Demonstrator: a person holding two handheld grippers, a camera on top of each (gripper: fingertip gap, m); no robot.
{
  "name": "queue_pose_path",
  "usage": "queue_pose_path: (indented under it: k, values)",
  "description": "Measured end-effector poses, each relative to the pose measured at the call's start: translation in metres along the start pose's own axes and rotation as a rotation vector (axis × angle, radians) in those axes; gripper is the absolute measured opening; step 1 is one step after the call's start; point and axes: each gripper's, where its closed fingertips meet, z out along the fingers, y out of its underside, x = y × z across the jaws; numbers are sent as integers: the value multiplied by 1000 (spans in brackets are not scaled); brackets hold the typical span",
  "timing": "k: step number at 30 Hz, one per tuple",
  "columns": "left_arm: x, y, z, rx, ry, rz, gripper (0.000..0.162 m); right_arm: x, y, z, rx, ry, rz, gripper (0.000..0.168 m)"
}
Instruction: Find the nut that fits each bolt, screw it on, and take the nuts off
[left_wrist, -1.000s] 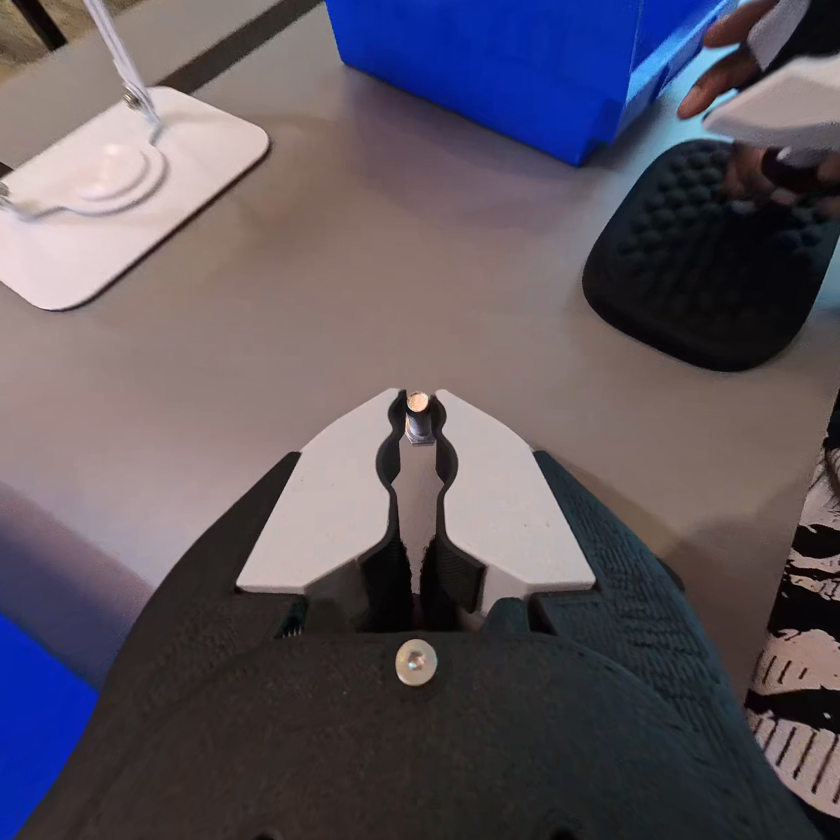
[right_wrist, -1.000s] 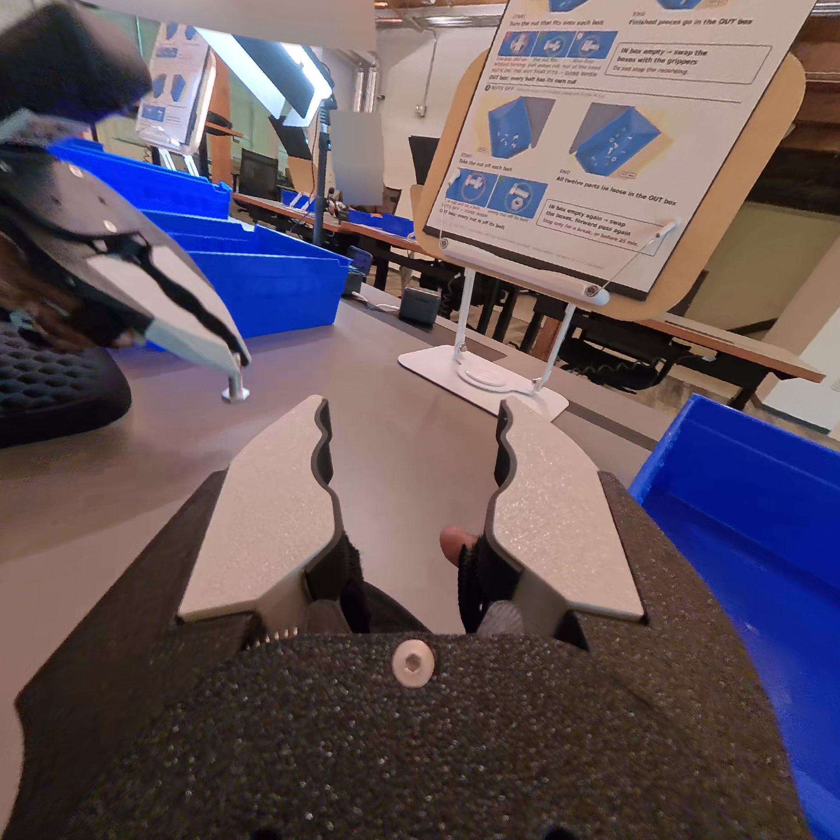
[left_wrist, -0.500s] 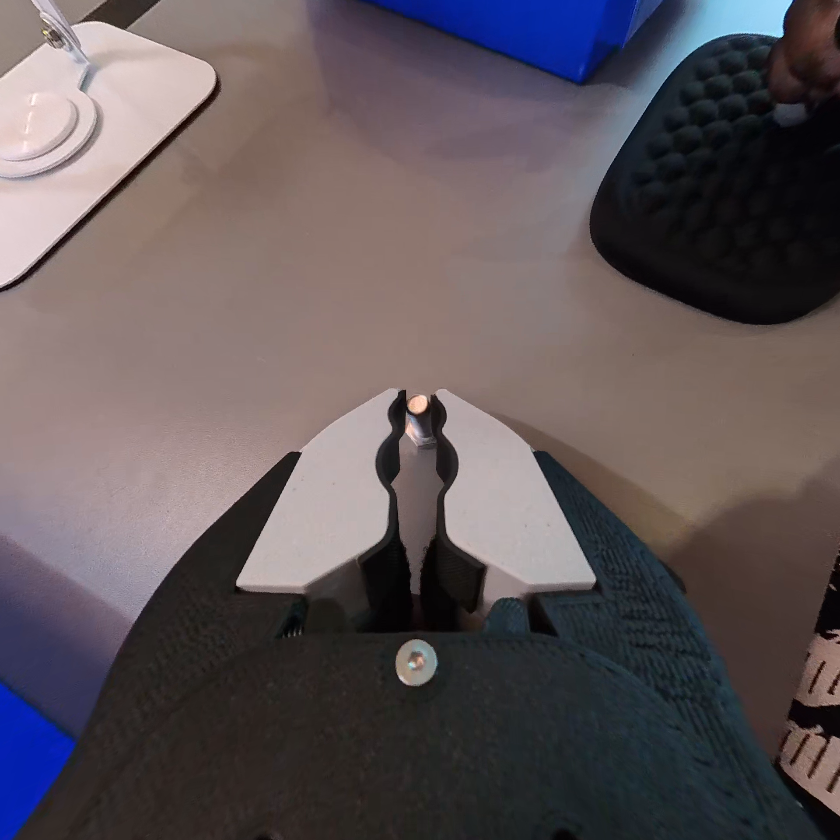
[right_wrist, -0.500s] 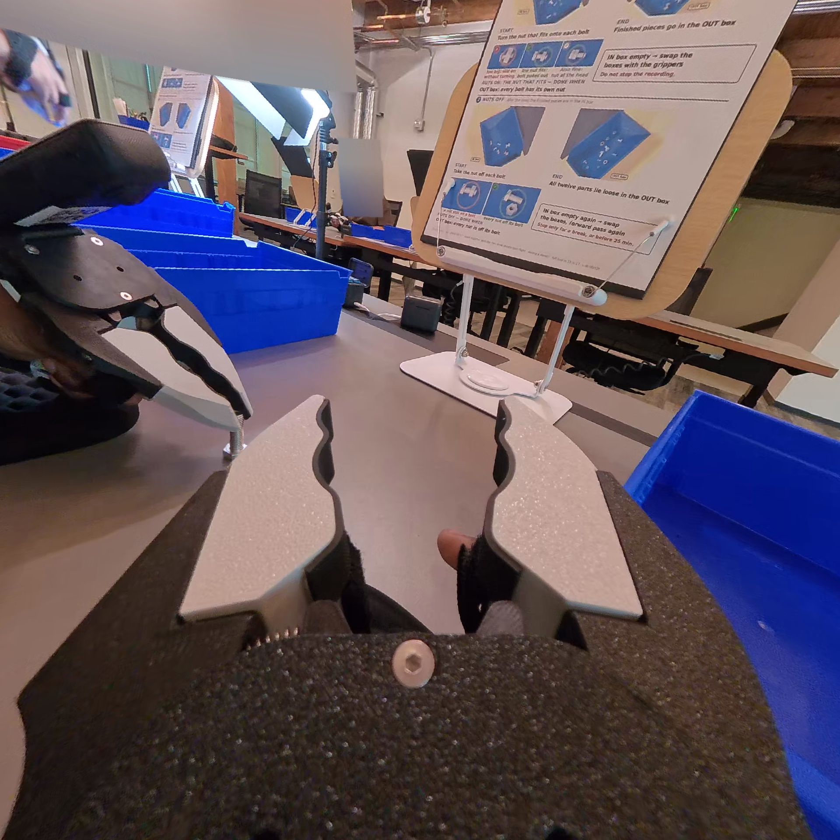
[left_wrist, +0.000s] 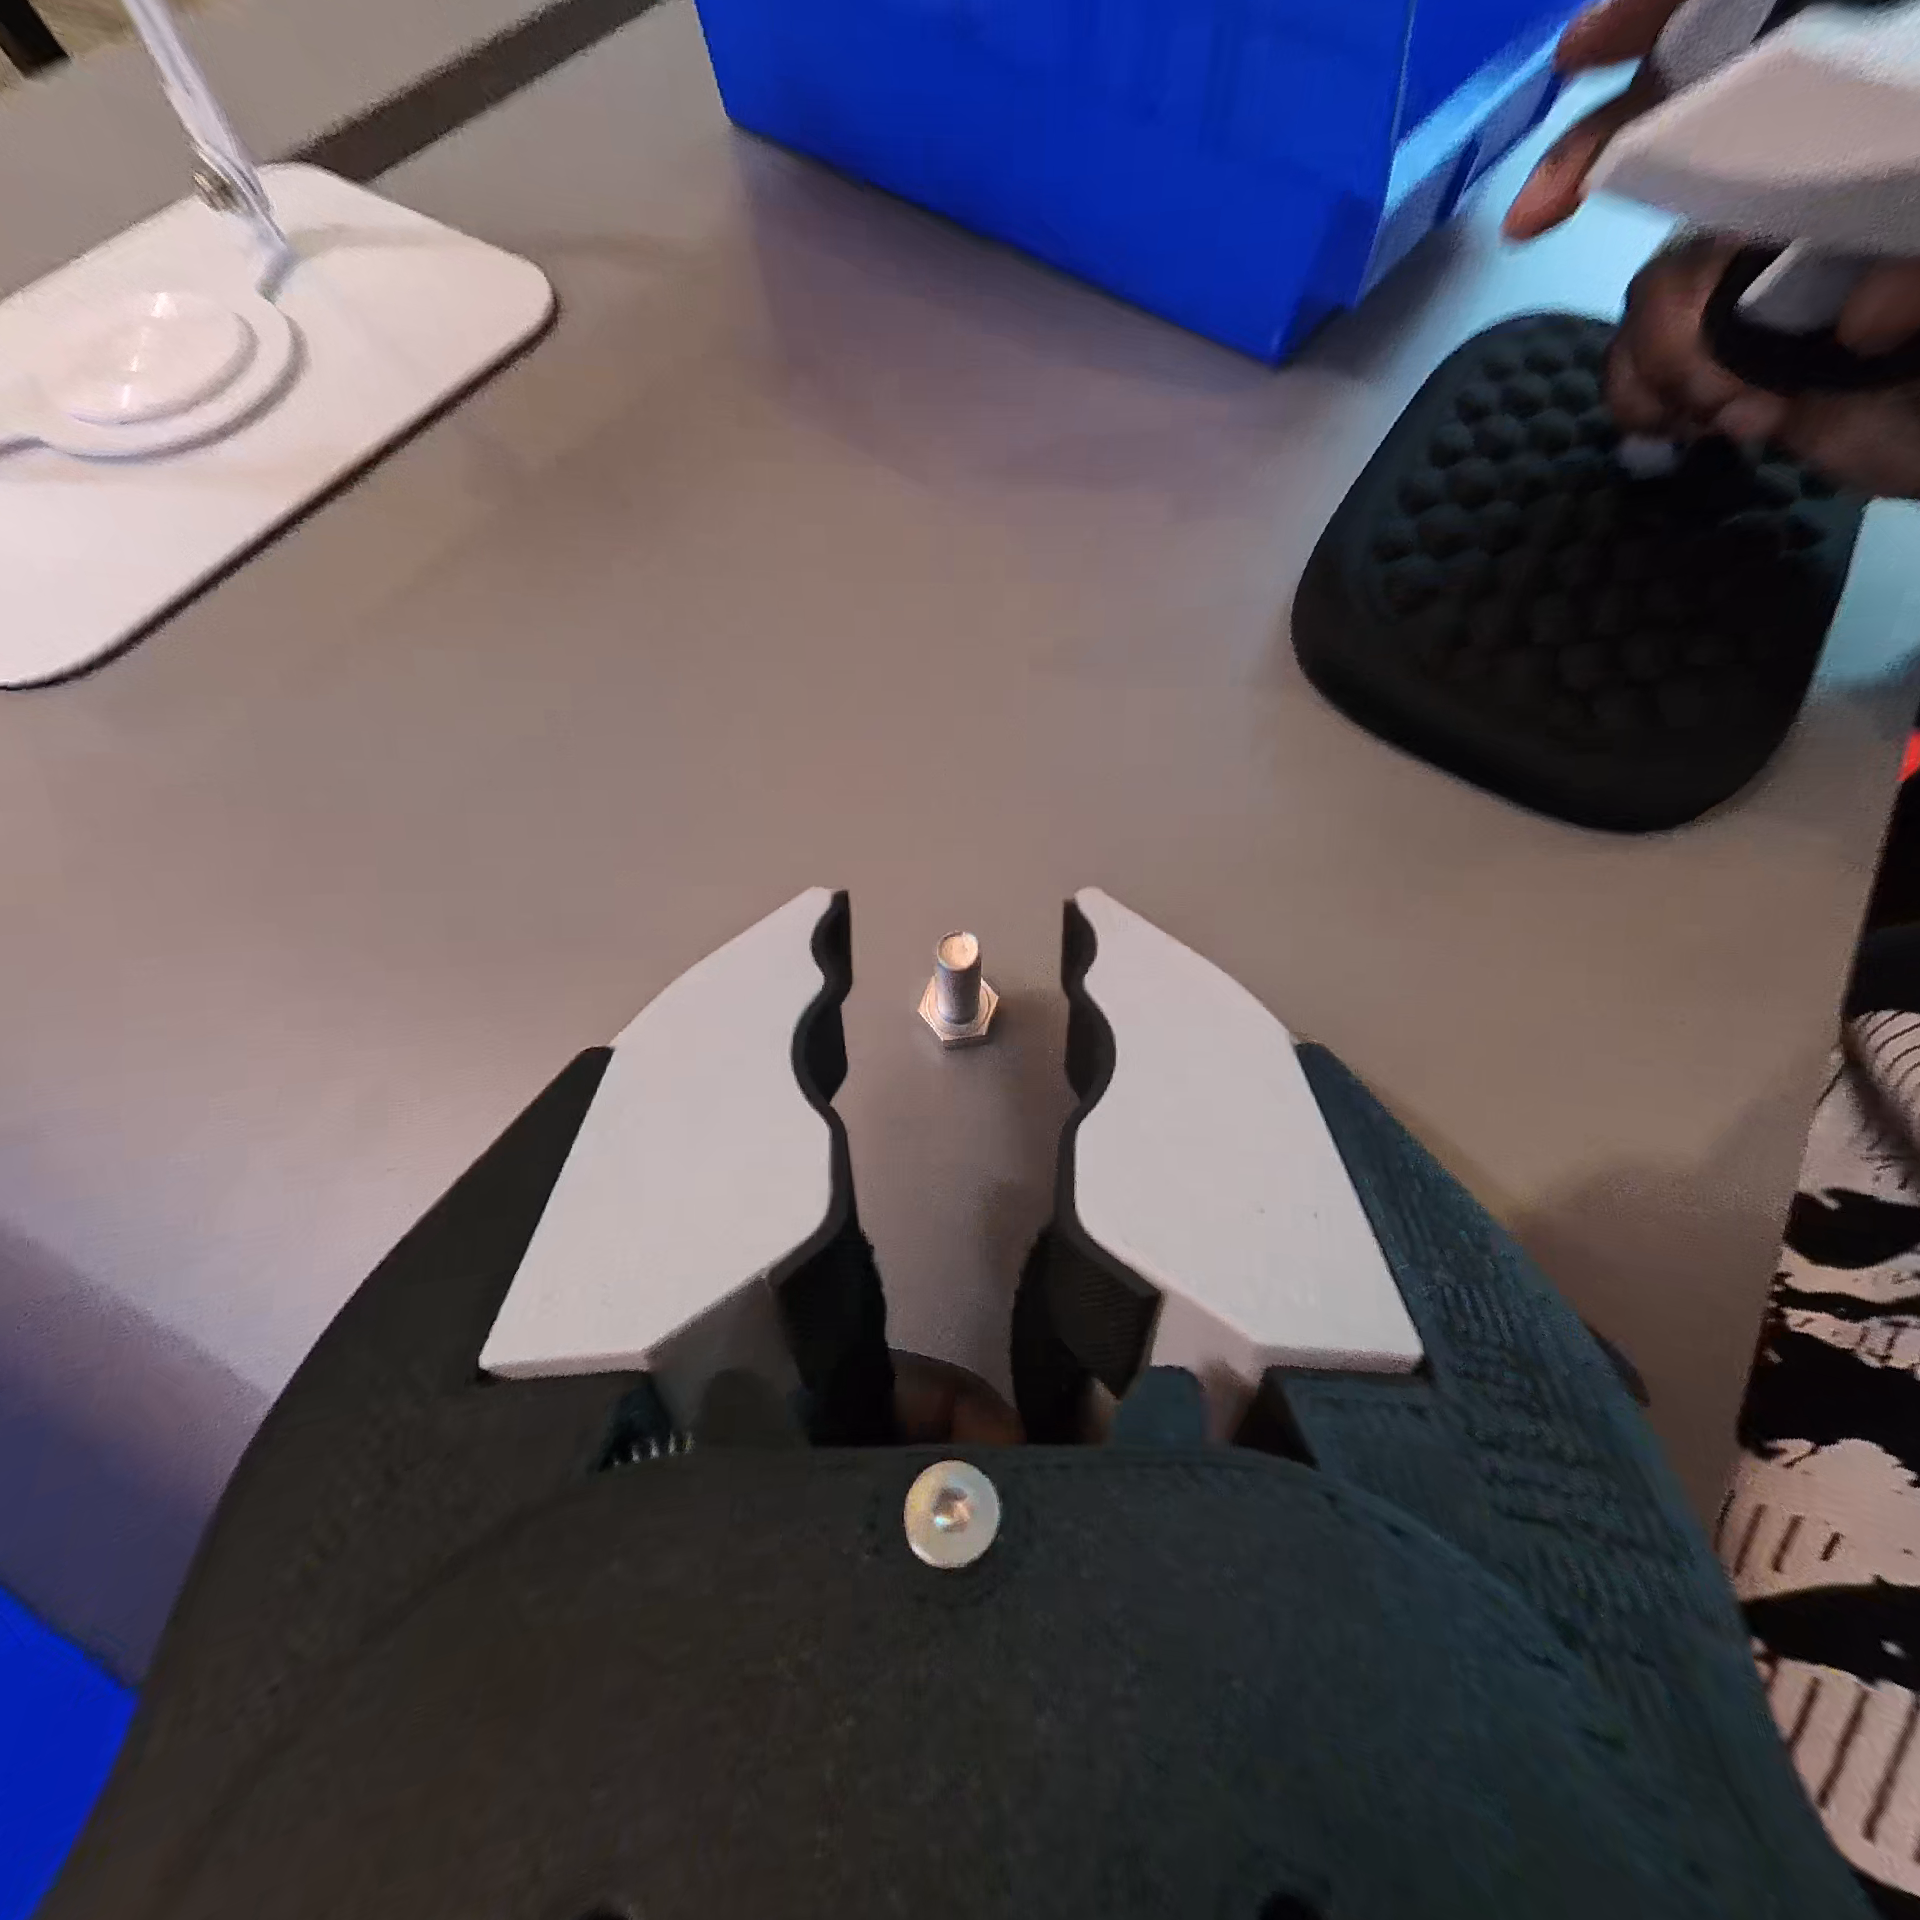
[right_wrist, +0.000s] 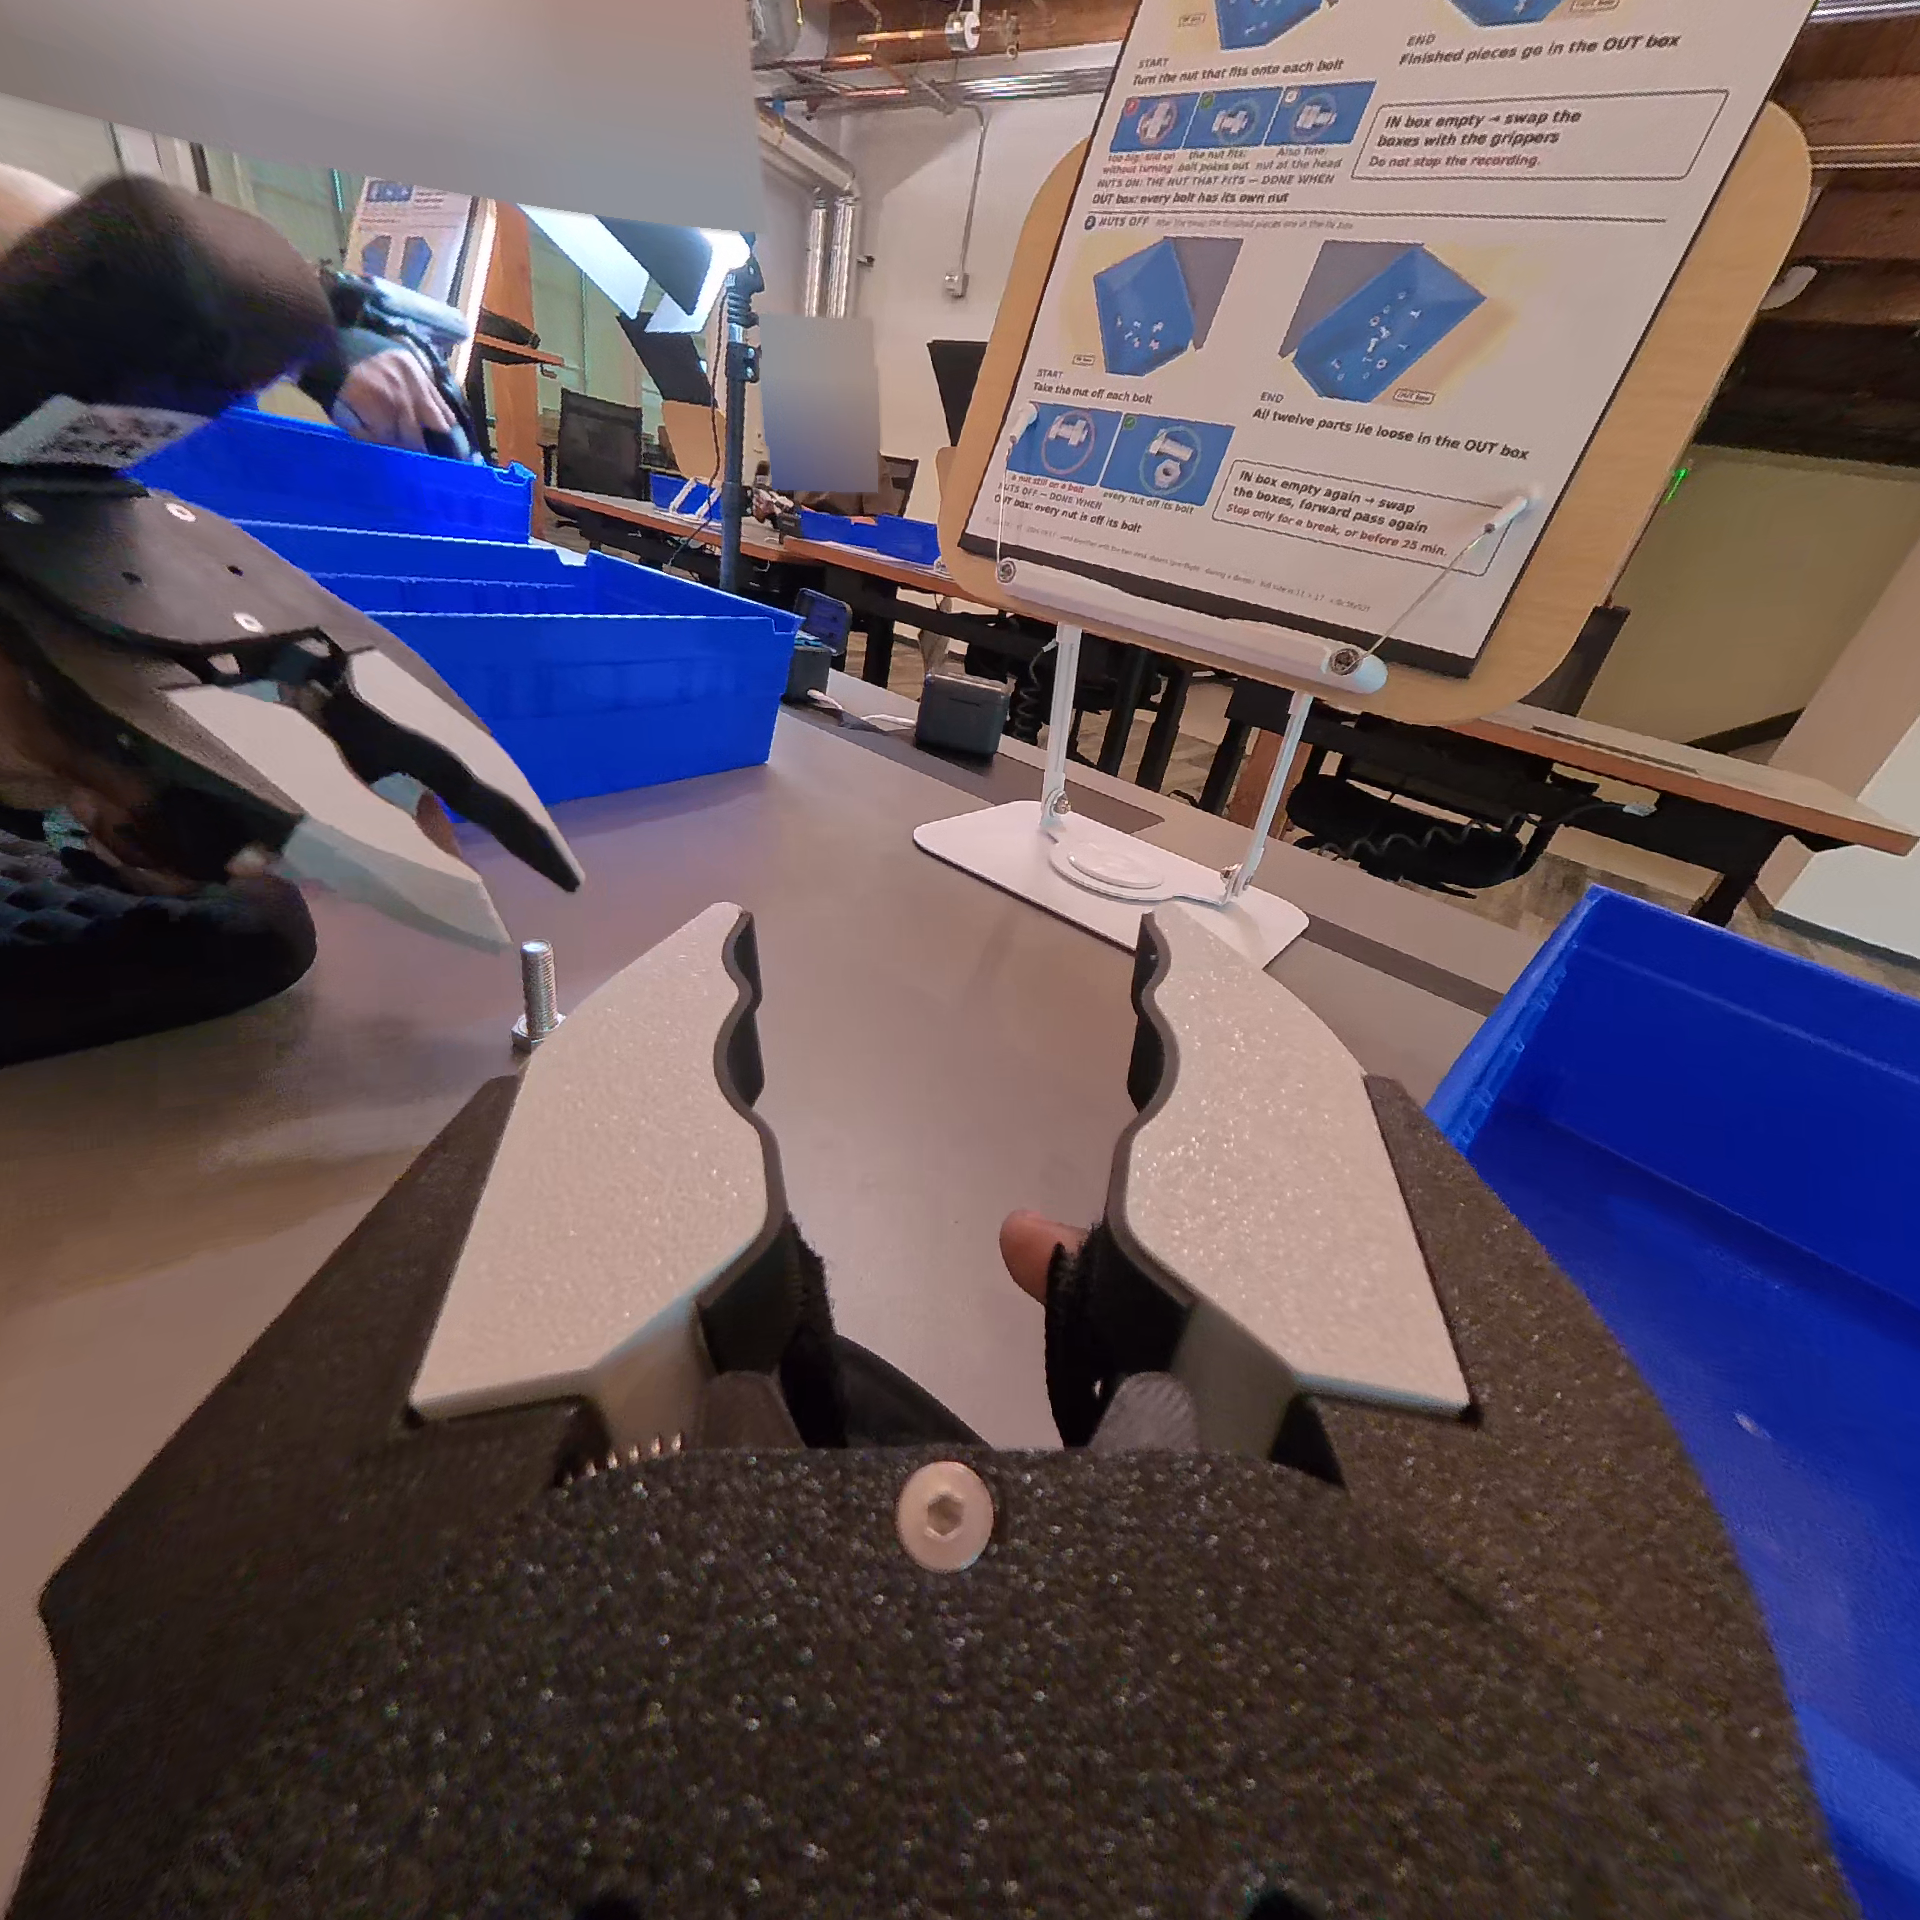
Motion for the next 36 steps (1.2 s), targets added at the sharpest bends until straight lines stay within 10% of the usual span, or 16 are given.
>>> queue_pose_path:
  k: [8,14,24,36]
  values:
    - [-64,-21,-90,170,-243,-70,30,0,0,0,0,1,0,70]
    - [-129,25,-152,-79,-255,-116,35,-2,2,2,-16,-2,-20,69]
    - [-183,117,-144,-486,-159,-200,35,-1,0,1,-6,-1,-11,69]
    - [-200,136,-128,-576,-139,-237,35,1,0,1,4,2,4,69]
